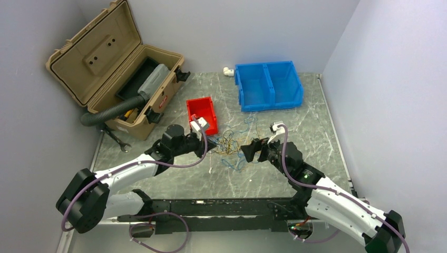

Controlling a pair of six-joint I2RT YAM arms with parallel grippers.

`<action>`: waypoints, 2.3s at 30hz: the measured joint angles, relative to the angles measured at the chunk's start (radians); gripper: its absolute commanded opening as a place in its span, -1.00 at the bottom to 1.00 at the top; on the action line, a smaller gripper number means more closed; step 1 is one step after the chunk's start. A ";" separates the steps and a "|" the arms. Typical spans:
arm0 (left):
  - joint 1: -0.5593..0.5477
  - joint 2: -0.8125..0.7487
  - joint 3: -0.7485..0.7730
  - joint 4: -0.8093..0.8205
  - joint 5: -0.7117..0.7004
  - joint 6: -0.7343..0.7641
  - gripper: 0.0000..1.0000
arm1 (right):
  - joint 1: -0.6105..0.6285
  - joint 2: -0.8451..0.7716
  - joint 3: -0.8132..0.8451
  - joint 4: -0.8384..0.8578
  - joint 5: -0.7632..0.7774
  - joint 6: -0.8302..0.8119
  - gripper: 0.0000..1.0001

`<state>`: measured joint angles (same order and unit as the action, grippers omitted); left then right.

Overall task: Untangle the cables
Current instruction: Untie the cable.

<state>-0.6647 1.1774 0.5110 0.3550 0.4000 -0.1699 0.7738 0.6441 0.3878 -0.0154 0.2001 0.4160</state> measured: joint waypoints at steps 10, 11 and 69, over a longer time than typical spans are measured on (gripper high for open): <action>0.000 -0.003 0.000 0.007 0.016 0.001 -1.00 | 0.000 0.034 0.000 0.079 -0.089 -0.026 0.92; 0.000 -0.004 0.000 0.008 0.018 0.001 -1.00 | 0.000 0.043 0.000 0.085 -0.100 -0.029 0.92; -0.041 -0.176 -0.082 0.013 -0.233 -0.027 -1.00 | -0.293 0.122 0.050 -0.324 0.439 0.723 -0.89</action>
<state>-0.7059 1.0016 0.4294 0.3679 0.1673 -0.1967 0.4808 0.7666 0.4377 -0.3397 0.6392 1.1393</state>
